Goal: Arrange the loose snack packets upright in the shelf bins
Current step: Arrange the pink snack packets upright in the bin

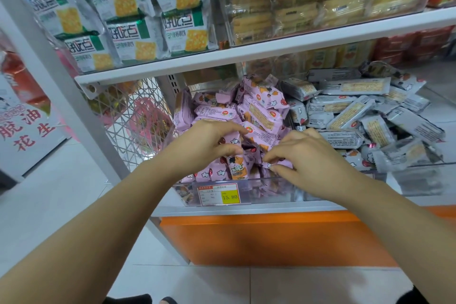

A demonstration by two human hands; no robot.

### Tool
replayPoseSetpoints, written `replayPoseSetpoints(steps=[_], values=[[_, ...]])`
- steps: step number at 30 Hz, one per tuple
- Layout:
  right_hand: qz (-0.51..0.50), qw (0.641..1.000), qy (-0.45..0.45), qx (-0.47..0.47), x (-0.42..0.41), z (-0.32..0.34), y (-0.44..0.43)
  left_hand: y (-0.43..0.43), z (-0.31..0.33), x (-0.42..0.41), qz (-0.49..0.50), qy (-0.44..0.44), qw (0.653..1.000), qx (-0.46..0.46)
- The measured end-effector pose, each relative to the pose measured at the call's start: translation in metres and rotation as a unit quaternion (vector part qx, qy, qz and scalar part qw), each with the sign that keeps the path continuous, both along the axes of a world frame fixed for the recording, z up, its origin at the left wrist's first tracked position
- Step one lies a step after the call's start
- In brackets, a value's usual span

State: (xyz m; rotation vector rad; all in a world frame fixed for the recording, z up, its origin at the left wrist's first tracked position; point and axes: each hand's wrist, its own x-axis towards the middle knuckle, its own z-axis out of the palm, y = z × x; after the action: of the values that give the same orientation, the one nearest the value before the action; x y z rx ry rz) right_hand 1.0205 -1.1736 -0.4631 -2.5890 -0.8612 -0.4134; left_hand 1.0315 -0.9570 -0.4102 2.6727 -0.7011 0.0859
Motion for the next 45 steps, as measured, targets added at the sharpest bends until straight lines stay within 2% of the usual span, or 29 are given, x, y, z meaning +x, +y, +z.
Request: replayPoseSetpoints(steps=[3, 11, 17, 21, 28, 33, 36, 38, 43, 45], values=[[-0.004, 1.000, -0.006, -0.002, -0.001, 0.000, 0.001, -0.002, -0.004, 0.002, -0.019, 0.013, 0.999, 0.022], [-0.007, 1.000, -0.010, -0.010, -0.005, 0.000, 0.002, 0.012, -0.027, -0.017, 0.022, 0.058, 0.998, -0.018], [0.013, 1.000, 0.006, -0.023, -0.011, 0.006, 0.006, 0.024, -0.032, -0.021, -0.003, 0.059, 0.998, -0.028], [0.041, 0.995, 0.087, 0.035, -0.012, 0.010, 0.013, 0.028, -0.029, -0.014, 0.009, 0.062, 0.993, -0.095], [0.057, 0.976, 0.209, 0.008, -0.002, 0.012, 0.023, 0.026, -0.024, -0.006, 0.034, 0.103, 0.981, -0.163], [0.058, 0.967, 0.243, -0.040, 0.001, 0.015, 0.027, 0.026, -0.022, 0.000, 0.019, 0.133, 0.986, -0.100], [0.049, 0.966, 0.245, -0.058, 0.002, 0.016, 0.031, 0.025, -0.020, 0.000, 0.023, 0.139, 0.985, -0.098], [0.048, 0.965, 0.255, -0.029, 0.005, 0.015, 0.036, 0.024, -0.021, -0.002, 0.028, 0.139, 0.983, -0.114], [0.034, 0.963, 0.240, 0.122, 0.010, 0.011, 0.048, 0.018, -0.028, -0.014, 0.015, 0.109, 0.971, -0.211], [0.038, 0.970, 0.207, 0.123, 0.010, 0.011, 0.053, 0.020, -0.034, -0.014, 0.031, 0.094, 0.964, -0.248]])
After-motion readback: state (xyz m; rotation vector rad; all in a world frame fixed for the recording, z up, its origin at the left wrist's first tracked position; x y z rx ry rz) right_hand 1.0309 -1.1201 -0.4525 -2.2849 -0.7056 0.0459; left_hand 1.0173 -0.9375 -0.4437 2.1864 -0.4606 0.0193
